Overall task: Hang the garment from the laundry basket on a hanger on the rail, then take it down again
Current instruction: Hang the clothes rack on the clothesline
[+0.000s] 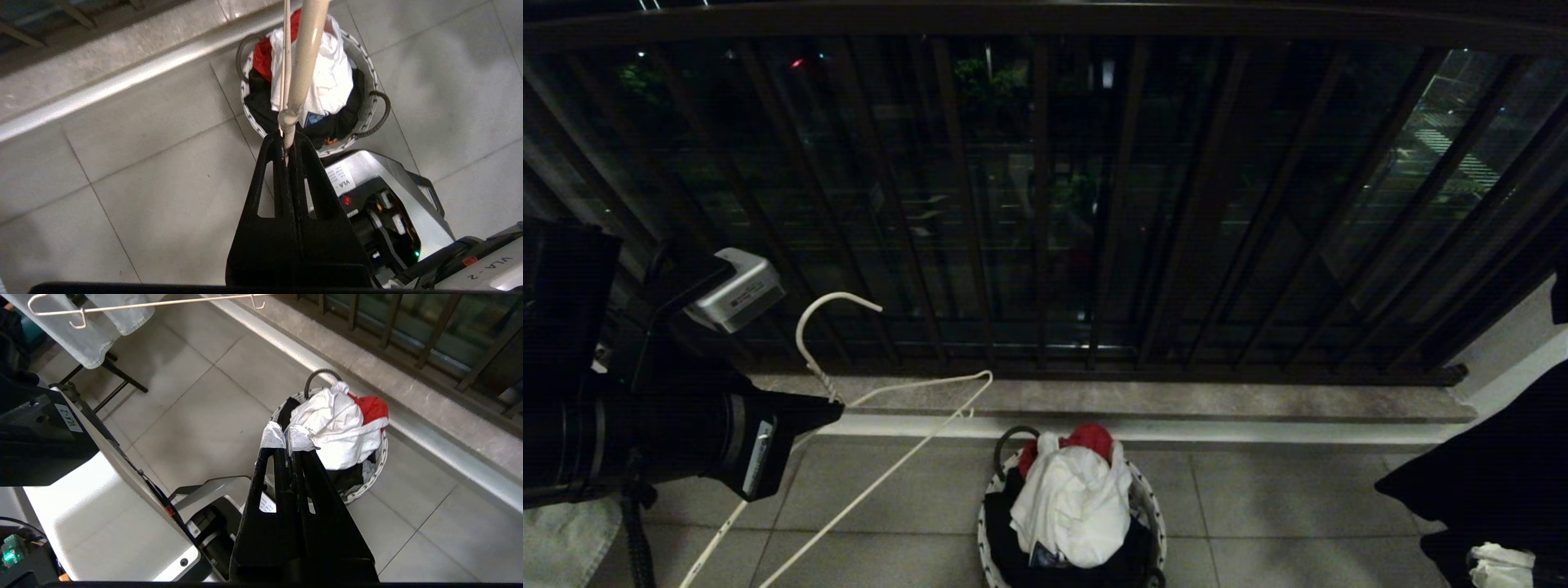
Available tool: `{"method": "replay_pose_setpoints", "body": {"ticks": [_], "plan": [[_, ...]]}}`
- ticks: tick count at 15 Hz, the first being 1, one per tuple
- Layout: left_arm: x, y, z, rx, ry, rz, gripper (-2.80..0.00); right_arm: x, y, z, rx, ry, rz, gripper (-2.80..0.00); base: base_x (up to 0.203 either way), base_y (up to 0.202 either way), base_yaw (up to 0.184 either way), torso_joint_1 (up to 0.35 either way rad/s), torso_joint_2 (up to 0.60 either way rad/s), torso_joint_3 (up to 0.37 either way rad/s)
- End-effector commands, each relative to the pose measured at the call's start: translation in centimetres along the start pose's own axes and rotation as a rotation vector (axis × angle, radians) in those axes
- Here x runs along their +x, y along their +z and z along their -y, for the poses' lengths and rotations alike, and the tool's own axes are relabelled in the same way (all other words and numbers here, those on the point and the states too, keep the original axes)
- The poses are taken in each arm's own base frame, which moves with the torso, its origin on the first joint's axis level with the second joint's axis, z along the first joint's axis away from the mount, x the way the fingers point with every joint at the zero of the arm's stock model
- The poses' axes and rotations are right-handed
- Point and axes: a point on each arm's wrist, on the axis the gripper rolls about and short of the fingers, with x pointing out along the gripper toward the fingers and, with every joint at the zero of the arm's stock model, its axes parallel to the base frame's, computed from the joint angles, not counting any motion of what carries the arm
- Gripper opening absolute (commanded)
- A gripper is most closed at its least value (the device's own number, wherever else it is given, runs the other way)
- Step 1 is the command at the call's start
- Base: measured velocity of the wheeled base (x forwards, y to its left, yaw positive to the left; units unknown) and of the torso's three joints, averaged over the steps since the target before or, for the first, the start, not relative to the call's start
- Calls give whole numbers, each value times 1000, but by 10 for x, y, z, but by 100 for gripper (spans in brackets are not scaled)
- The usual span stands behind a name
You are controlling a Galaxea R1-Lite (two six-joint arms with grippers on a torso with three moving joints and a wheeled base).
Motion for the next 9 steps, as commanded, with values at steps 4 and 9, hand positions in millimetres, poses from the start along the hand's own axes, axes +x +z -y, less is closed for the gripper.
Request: {"method": "replay_pose_setpoints", "body": {"ticks": [4, 9], "plan": [[1, 0, 0, 2, 1, -5, -280, 1, -2, 0, 0, 0, -11, -280, 0, 0, 0, 1, 4, 200], [1, -1, 0, 17, 2, -7, -280, 1, -17, 1, 0, 0, -43, -280, 0, 0, 0, 4, 1, 204]]}}
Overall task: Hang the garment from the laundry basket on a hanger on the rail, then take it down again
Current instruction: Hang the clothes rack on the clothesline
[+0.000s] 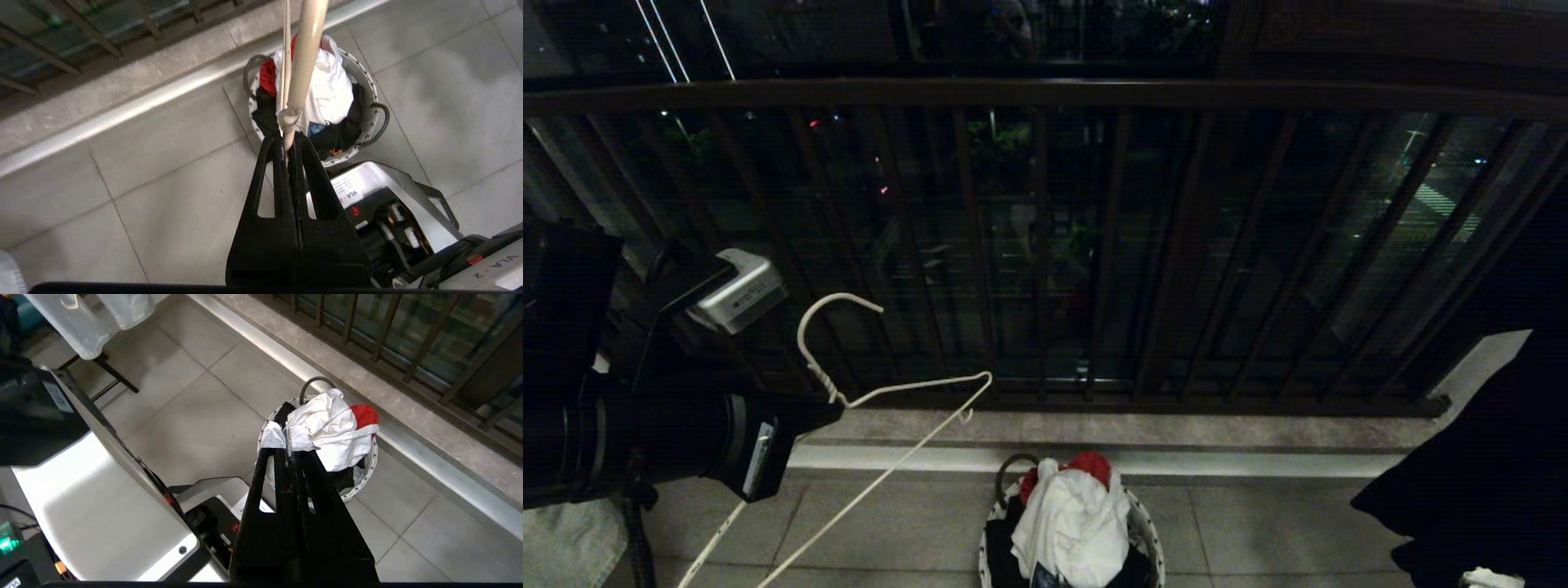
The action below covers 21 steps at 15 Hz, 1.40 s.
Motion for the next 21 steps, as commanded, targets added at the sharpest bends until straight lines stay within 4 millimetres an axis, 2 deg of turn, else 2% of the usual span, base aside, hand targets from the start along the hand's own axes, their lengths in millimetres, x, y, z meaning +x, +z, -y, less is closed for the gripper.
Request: {"method": "replay_pose_setpoints", "body": {"ticks": [1, 8, 11, 14, 21], "plan": [[1, -1, 0, 3, -1, -5, -280, 0, -6, 0, 0, 0, -11, -280, 0, 0, 0, 9, 2, 198], [0, -2, 0, 10, -2, -6, -280, -5, -5, 0, -18, 23, 19, -280, 0, 0, 0, 3, 0, 203], [-1, -10, 1, 56, -4, -21, -280, -5, -3, 0, -19, 24, 34, -280, 0, 0, 0, -3, 1, 75], [-1, -10, 1, 61, -4, -21, -280, -6, -3, 0, -20, 24, 40, -280, 0, 0, 0, 0, 0, 0], [-2, -10, 1, 62, -4, -18, -280, -8, -2, 0, -46, 22, 54, -280, 0, 0, 0, 218, -482, -260]]}}
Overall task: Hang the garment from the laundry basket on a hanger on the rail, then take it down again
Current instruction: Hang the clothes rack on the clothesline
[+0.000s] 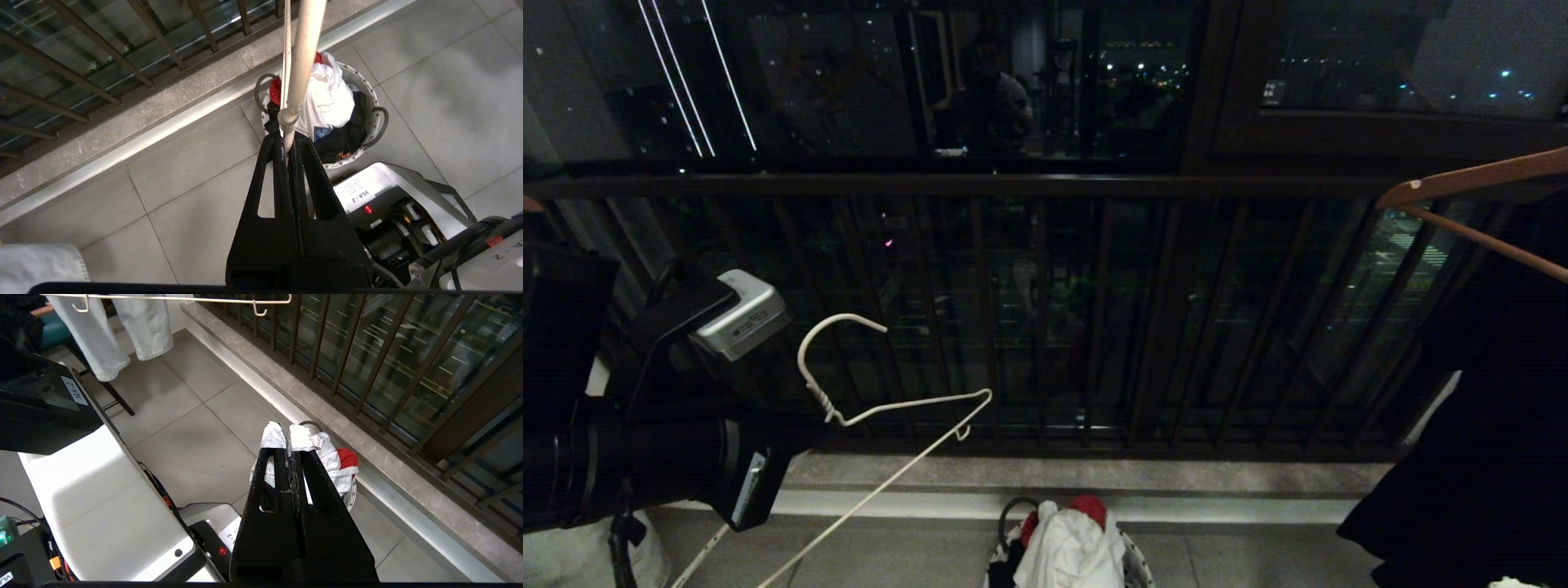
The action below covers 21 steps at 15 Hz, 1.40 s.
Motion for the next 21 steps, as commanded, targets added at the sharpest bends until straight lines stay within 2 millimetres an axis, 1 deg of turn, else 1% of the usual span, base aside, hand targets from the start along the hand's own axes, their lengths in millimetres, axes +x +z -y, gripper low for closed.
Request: {"method": "replay_pose_setpoints", "body": {"ticks": [1, 4, 8, 13, 17, 19, 21], "plan": [[-1, 0, 0, 1, -1, 2, -280, 0, 0, 0, 0, 0, -1, -280, 0, 0, 0, 200, -432, -231], [-3, -1, 0, 3, -2, 6, -280, 0, 3, 0, -2, 0, 5, -280, 0, 0, 0, 176, -367, -197], [-18, -1, 2, 14, -4, 58, -280, 3, 14, 0, -4, -1, 13, -280, 0, 0, 0, 158, -338, -182], [-29, 1, 9, 37, -35, 103, -280, 18, 40, 0, -32, -5, 17, -280, 0, 0, 0, 157, -330, -171], [-33, 1, 10, 43, -41, 112, -280, 30, 68, 0, -70, -2, 44, -280, 0, 0, 0, 150, -314, -163], [-34, 1, 11, 45, -44, 114, -280, 34, 75, 0, -75, -1, 50, -280, 0, 0, 0, 141, -286, -145], [-36, 1, 12, 49, -49, 123, -280, 42, 76, -1, -77, -3, 48, -280, 0, 0, 0, 112, -214, -118]]}}
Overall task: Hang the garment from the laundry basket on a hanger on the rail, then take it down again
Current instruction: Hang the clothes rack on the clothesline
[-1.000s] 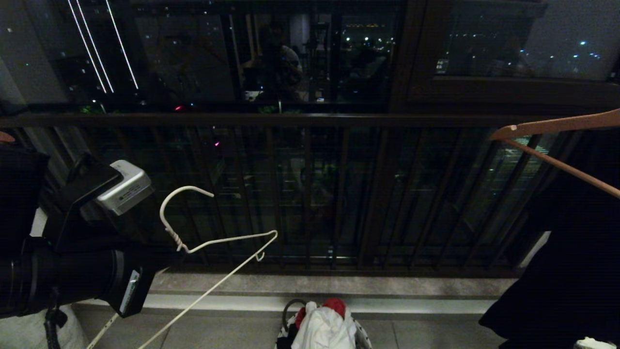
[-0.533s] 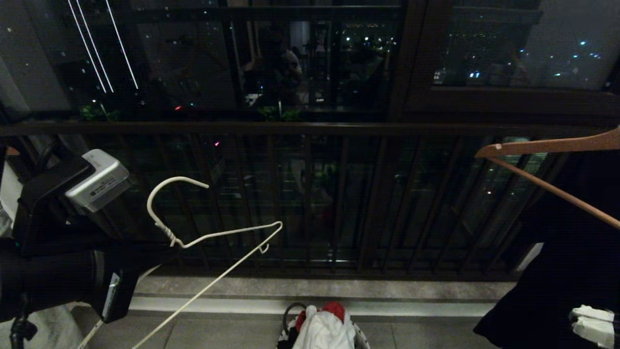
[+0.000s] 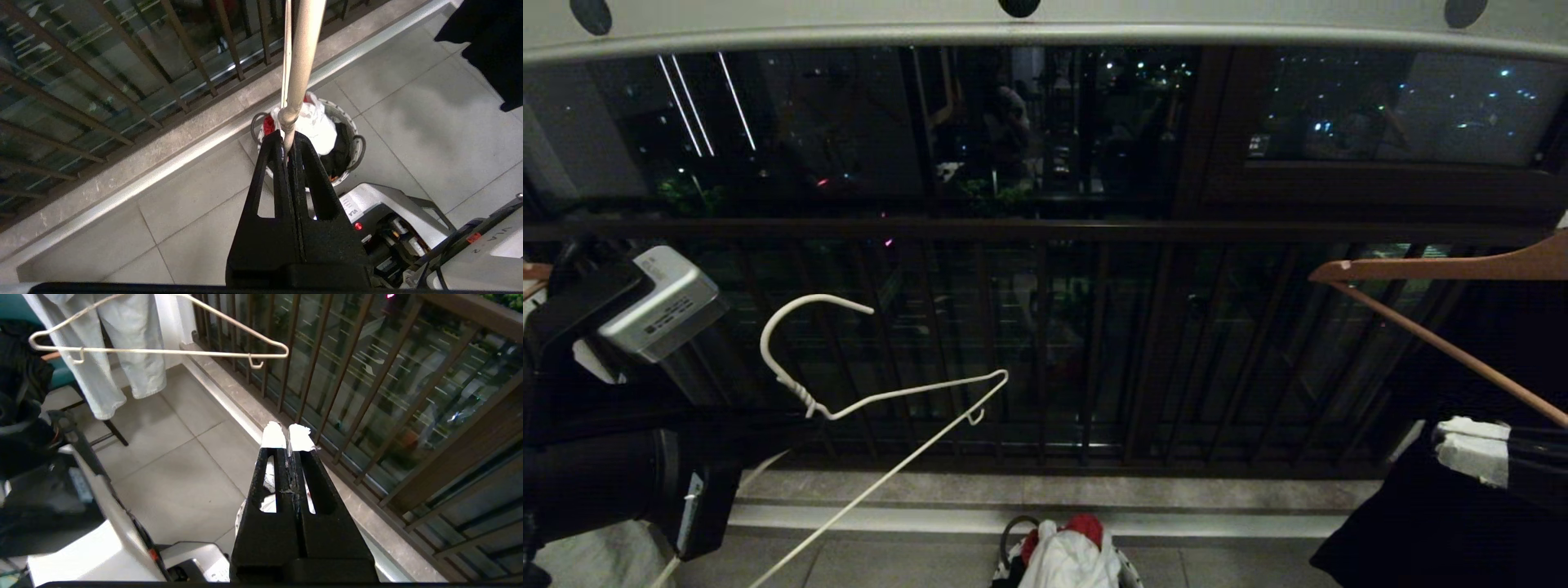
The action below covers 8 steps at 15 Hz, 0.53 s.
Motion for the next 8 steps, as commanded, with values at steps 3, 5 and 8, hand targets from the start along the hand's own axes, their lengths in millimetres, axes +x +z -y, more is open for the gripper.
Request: {"method": "replay_pose_setpoints", "body": {"ticks": [3, 5, 8], "plan": [[-5, 0, 5, 16, -27, 14, -280, 10, -1, 0, -3, -1, -19, -280, 0, 0, 0, 92, -186, -95], [-8, 0, 7, 23, -39, 26, -280, 9, -1, 0, -3, -1, -21, -280, 0, 0, 0, 80, -170, -87], [-15, 0, 8, 29, -37, 48, -280, 9, -3, 0, -6, 2, -19, -280, 0, 0, 0, 26, -51, -29]]}}
